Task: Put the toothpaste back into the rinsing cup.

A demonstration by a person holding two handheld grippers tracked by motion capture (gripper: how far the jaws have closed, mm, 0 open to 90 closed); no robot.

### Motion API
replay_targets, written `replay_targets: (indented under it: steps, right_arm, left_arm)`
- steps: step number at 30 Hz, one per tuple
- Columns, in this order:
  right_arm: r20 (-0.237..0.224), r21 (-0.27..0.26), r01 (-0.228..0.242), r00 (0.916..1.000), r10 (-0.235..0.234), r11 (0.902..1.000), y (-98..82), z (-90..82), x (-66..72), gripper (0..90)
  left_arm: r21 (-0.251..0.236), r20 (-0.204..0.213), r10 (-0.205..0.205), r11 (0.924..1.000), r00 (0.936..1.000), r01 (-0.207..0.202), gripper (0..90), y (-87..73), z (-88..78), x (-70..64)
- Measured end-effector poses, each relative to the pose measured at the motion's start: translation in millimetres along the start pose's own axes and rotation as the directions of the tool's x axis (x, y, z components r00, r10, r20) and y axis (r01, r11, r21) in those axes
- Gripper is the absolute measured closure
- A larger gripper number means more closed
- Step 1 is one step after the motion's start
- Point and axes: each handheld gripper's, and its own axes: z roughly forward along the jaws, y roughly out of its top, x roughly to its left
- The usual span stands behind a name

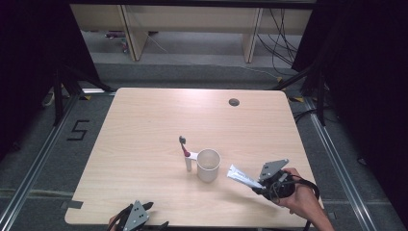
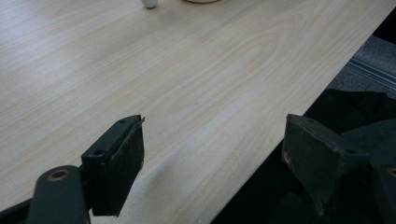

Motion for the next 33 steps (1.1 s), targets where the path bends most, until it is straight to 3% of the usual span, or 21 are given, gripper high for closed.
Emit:
replay_targets:
  steps: [2,5,7,8,10,14,15,18,19,20,22,23,25,26,30,33]
  right_arm:
    - [0.012,-0.053,-0.042,0.9990,0.042,0.9977,1.5,-4.3,-1.0,76.8]
    - [0.011,-0.161,-0.065,0.9977,0.068,0.9848,4.4,-9.0,-7.0,76.8]
    - [0.004,-0.223,-0.093,0.9953,0.097,0.9703,6.5,-10.2,-10.2,76.8]
    - [-0.003,-0.232,-0.101,0.9946,0.103,0.9675,8.0,-11.8,-12.2,76.8]
    - [0.007,-0.273,-0.108,0.9934,0.114,0.9558,11.3,-12.0,-15.2,76.8]
    - [-0.007,-0.362,-0.136,0.9897,0.143,0.9221,17.9,-12.1,-20.5,76.8]
    - [-0.021,-0.369,-0.155,0.9871,0.159,0.9163,19.6,-12.7,-20.2,76.8]
    - [-0.013,-0.427,-0.154,0.9864,0.164,0.8910,25.6,-10.5,-23.1,76.8]
    - [-0.019,-0.427,-0.173,0.9830,0.183,0.8873,28.2,-9.9,-21.8,76.8]
    - [-0.007,-0.440,-0.158,0.9850,0.172,0.8839,30.8,-9.5,-23.1,76.8]
    - [-0.013,-0.467,-0.167,0.9831,0.182,0.8685,36.3,-8.0,-23.6,76.8]
    - [-0.008,-0.471,-0.162,0.9837,0.180,0.8672,39.0,-7.8,-24.3,76.8]
    - [0.004,-0.498,-0.153,0.9840,0.178,0.8538,44.3,-5.9,-26.0,76.9]
    - [-0.018,-0.496,-0.173,0.9818,0.189,0.8511,46.7,-5.7,-24.9,76.8]
    - [-0.021,-0.536,-0.178,0.9801,0.197,0.8254,56.1,-2.0,-25.5,76.8]
    - [-0.029,-0.545,-0.181,0.9799,0.197,0.8187,62.5,0.4,-25.9,76.8]
  left_arm:
    - [-0.034,0.009,-0.024,0.9991,0.9997,0.025,21.0,-0.4,1.6,-2.2]
    - [-0.007,0.002,-0.003,1.0000,1.0000,0.003,21.2,-0.2,0.7,-0.9]
    - [-0.026,0.008,-0.025,0.9993,0.9997,0.025,21.1,-0.1,1.1,-2.2]
    - [-0.004,-0.002,0.003,1.0000,1.0000,-0.003,21.1,0.1,-0.5,0.2]
    - [-0.028,0.005,-0.031,0.9991,0.9995,0.031,20.9,-0.6,0.9,-1.0]
    - [-0.020,0.000,-0.030,0.9994,0.9996,0.030,19.8,-0.6,0.5,0.0]
    - [-0.020,0.000,-0.031,0.9993,0.9995,0.031,19.6,-0.5,0.3,0.0]
    - [-0.021,0.001,-0.040,0.9990,0.9992,0.040,19.4,-0.5,0.1,0.5]
    - [-0.020,-0.001,-0.044,0.9988,0.9990,0.044,19.2,-0.6,-0.1,0.5]
    - [-0.028,0.001,-0.046,0.9986,0.9989,0.046,19.1,-0.9,0.5,0.9]
    - [-0.026,-0.003,-0.043,0.9988,0.9991,0.043,19.1,-0.9,0.3,1.7]
    - [-0.028,-0.004,-0.045,0.9986,0.9990,0.045,19.1,-0.8,0.3,1.7]
    - [-0.017,-0.004,-0.037,0.9992,0.9993,0.037,19.1,-0.6,-0.8,2.0]
    - [-0.016,-0.002,-0.036,0.9992,0.9994,0.036,19.1,-0.5,-0.8,1.8]
    - [-0.027,-0.002,-0.046,0.9986,0.9990,0.046,19.1,-1.1,0.8,0.7]
    - [-0.018,-0.003,-0.040,0.9990,0.9992,0.040,19.1,-0.9,0.6,1.4]
